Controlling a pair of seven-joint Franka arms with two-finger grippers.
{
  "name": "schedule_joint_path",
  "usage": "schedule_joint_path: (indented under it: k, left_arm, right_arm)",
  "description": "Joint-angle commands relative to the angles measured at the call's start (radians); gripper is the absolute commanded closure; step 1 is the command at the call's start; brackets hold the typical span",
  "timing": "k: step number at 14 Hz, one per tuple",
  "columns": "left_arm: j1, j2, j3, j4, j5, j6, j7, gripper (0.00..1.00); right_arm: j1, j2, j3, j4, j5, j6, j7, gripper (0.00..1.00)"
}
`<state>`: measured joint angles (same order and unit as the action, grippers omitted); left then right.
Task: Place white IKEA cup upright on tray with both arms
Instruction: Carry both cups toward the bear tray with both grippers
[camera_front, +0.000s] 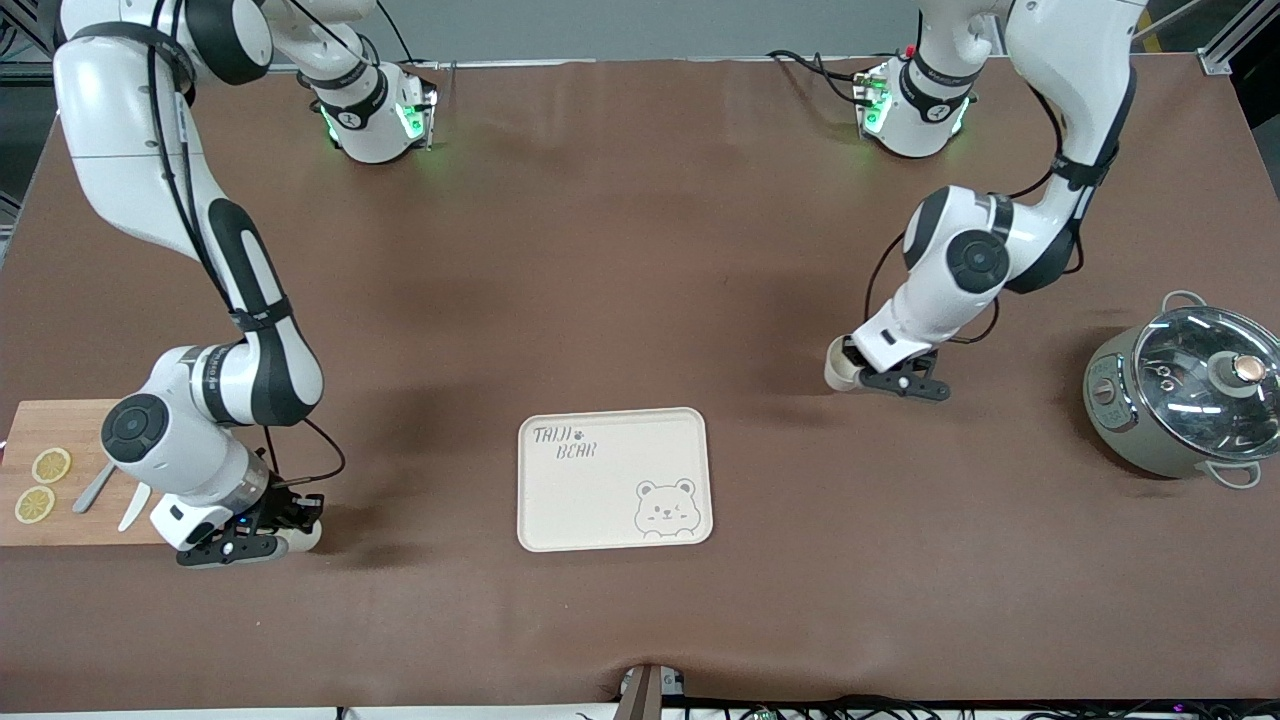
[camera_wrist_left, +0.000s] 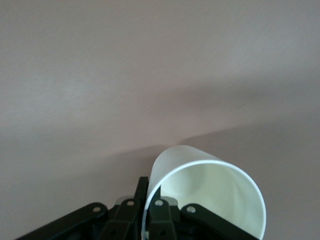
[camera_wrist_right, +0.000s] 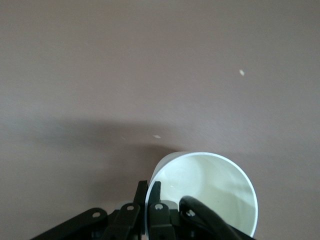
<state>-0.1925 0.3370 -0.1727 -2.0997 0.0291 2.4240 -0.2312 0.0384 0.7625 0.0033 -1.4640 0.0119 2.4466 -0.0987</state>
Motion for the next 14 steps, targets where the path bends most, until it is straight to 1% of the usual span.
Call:
schedule_joint_path:
  k: [1, 3, 4, 6, 9, 10, 11, 14]
  left_arm:
    - [-0.105, 0.169, 0.002, 0.344, 0.009, -0.253, -0.193, 1.0]
    - [-0.174, 0.273, 0.004, 0.537, 0.009, -0.353, -0.319, 1.0]
    - [-0.2, 0.307, 0.006, 0.594, 0.009, -0.362, -0.365, 1.0]
    - [-0.232, 0.35, 0.01, 0.661, 0.008, -0.362, -0.422, 1.0]
    - [-0.258, 0.413, 0.012, 0.771, 0.005, -0.347, -0.439, 1.0]
    - [-0.271, 0.437, 0.012, 0.8, 0.005, -0.327, -0.445, 1.0]
    - [-0.28, 0.459, 0.012, 0.811, 0.005, -0.274, -0.45, 1.0]
    - [-0.298, 0.51, 0.012, 0.811, 0.0, -0.064, -0.477, 1.0]
  right_arm:
    - [0.037, -0.008, -0.003, 0.025, -0.001, -0.024, 0.072, 1.0]
    - [0.069, -0.008, -0.003, 0.059, -0.009, -0.09, 0.153, 1.0]
    - [0.09, -0.006, -0.005, 0.085, -0.013, -0.124, 0.206, 1.0]
    - [0.132, -0.003, -0.006, 0.126, -0.015, -0.176, 0.298, 1.0]
    - [0.198, 0.003, -0.008, 0.16, -0.018, -0.212, 0.448, 1.0]
    - [0.225, 0.004, -0.009, 0.168, -0.02, -0.215, 0.509, 1.0]
    - [0.25, 0.012, -0.009, 0.177, -0.035, -0.218, 0.566, 1.0]
    - [0.319, 0.044, -0.011, 0.223, -0.07, -0.257, 0.712, 1.0]
